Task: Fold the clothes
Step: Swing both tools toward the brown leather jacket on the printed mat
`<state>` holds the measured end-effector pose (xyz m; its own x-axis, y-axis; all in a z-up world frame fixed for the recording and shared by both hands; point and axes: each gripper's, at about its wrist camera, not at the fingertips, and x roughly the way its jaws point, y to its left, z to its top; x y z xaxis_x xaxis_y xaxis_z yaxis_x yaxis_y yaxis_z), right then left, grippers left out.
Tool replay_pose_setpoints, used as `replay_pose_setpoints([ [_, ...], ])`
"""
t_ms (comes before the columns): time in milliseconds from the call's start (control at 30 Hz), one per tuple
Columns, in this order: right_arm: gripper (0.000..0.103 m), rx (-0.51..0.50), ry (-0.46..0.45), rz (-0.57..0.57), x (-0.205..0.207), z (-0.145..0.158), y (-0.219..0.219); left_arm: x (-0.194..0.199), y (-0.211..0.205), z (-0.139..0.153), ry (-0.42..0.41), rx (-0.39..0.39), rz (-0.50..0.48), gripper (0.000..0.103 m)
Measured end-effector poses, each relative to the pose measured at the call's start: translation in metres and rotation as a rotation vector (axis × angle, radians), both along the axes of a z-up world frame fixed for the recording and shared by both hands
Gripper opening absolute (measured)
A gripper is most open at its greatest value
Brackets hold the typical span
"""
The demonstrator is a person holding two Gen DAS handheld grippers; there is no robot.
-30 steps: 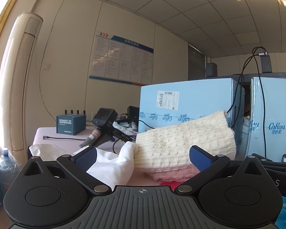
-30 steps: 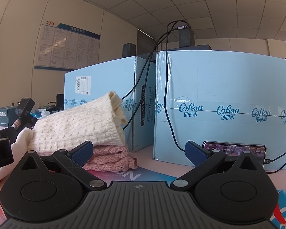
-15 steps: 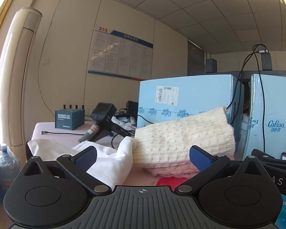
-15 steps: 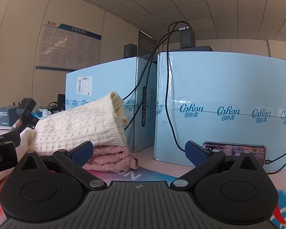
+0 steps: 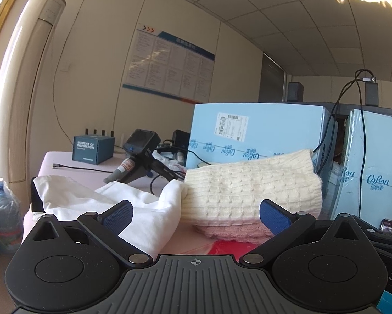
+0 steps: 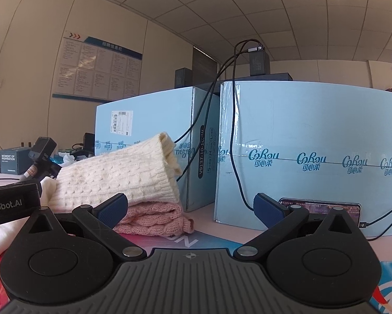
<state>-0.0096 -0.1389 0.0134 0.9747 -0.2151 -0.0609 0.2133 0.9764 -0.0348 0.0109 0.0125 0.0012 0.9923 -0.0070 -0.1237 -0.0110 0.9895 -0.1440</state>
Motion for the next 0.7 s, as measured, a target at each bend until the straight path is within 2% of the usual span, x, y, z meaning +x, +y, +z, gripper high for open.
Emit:
replay_pose_setpoints([
  [133, 0.103, 0.005, 0.027, -0.008, -0.004, 0.001, 0.005, 0.005, 0.003, -0.001, 0.024, -0.022, -0.015, 0.103],
  [367, 0.103, 0.099, 0.098, -0.06, -0.028, 0.006, -0.009, 0.005, 0.007, -0.002, 0.031, -0.056, -0.064, 0.103],
  [500, 0.103, 0.175, 0.112, -0.098, -0.057, 0.007, -0.025, -0.001, 0.009, -0.002, -0.001, -0.082, -0.117, 0.103],
  [700, 0.103, 0.236, 0.091, -0.181, -0.106, 0.013, -0.052, -0.005, 0.009, -0.001, -0.025, -0.096, -0.178, 0.103],
])
